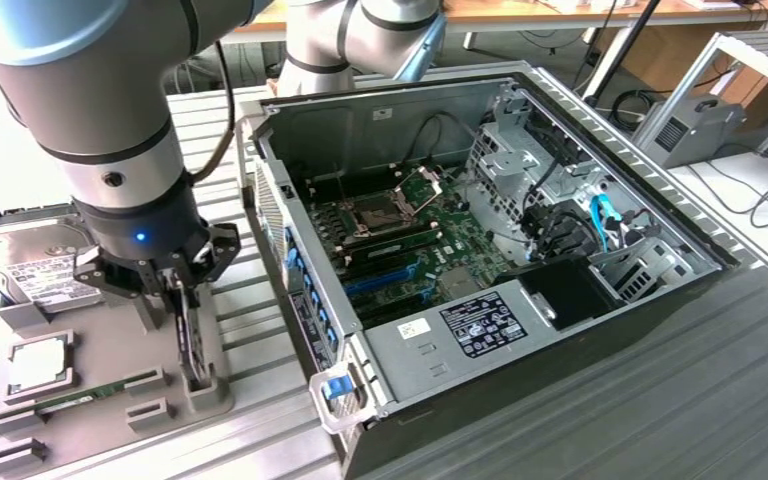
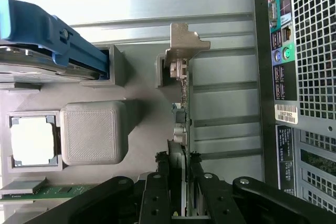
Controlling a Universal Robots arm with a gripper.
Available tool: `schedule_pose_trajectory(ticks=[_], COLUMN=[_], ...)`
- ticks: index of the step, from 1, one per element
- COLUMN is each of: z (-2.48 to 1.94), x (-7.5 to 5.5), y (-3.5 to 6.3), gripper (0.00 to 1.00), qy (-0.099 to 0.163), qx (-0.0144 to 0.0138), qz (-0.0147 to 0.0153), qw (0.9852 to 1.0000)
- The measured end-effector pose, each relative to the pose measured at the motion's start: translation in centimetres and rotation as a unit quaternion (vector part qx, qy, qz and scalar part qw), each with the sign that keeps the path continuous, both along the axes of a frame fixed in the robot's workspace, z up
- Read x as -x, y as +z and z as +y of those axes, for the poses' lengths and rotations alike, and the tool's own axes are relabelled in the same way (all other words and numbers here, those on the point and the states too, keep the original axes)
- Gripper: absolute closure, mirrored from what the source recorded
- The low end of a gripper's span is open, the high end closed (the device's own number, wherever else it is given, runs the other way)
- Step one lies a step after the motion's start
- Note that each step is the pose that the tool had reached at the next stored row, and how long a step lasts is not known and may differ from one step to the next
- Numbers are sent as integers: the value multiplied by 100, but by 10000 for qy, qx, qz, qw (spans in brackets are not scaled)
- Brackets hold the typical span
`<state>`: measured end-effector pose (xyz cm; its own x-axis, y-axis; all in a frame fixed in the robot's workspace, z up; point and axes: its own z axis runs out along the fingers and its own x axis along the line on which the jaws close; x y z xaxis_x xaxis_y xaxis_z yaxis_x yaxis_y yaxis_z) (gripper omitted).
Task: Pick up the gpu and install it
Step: 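Pick up the gpu and move the gpu toward the slot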
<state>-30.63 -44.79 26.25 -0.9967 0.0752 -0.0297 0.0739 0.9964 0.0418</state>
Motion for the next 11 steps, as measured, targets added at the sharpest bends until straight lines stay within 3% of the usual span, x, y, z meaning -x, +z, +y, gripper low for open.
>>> schedule_pose_trajectory(ticks=[11], z=[0], x=[0], y=[91], gripper=[74], qy=[0], qx=[0], qz=[0], qw=[10000])
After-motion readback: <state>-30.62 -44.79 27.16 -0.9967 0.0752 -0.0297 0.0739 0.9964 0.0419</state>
